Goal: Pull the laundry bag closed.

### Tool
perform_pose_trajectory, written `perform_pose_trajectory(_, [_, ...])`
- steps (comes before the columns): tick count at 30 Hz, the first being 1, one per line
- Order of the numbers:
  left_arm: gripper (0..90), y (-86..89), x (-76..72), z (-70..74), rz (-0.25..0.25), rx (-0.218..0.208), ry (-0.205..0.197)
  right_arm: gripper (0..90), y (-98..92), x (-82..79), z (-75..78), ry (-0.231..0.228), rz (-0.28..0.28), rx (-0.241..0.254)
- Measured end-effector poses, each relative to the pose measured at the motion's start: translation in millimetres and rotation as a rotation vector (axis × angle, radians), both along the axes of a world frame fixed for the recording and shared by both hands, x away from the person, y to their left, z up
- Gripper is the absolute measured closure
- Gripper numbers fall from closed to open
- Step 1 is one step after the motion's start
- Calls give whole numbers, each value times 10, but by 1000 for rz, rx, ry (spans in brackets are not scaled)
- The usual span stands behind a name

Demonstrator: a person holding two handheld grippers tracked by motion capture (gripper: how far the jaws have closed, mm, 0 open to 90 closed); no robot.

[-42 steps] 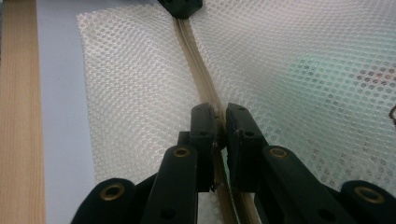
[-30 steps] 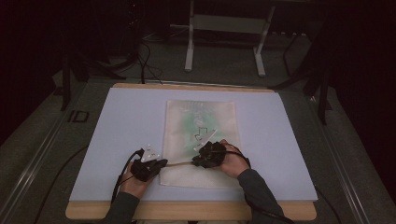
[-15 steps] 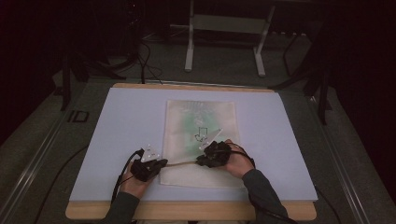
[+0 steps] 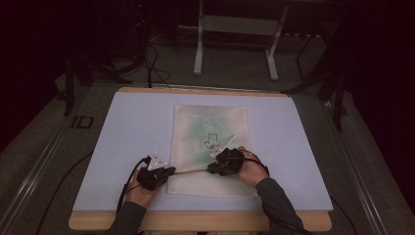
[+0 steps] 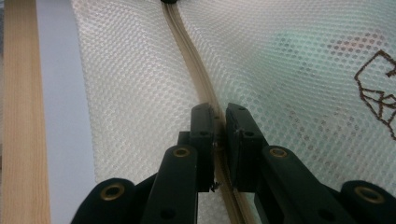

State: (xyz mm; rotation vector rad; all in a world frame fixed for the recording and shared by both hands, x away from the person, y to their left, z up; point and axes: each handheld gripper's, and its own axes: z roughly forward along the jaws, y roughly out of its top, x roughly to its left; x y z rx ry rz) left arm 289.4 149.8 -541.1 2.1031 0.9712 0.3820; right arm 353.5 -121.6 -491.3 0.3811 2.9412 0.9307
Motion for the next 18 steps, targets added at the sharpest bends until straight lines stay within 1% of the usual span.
perform_pose_trajectory(18, [896, -1, 0, 0, 0, 0, -1, 823, -83, 5, -10, 7, -8, 8])
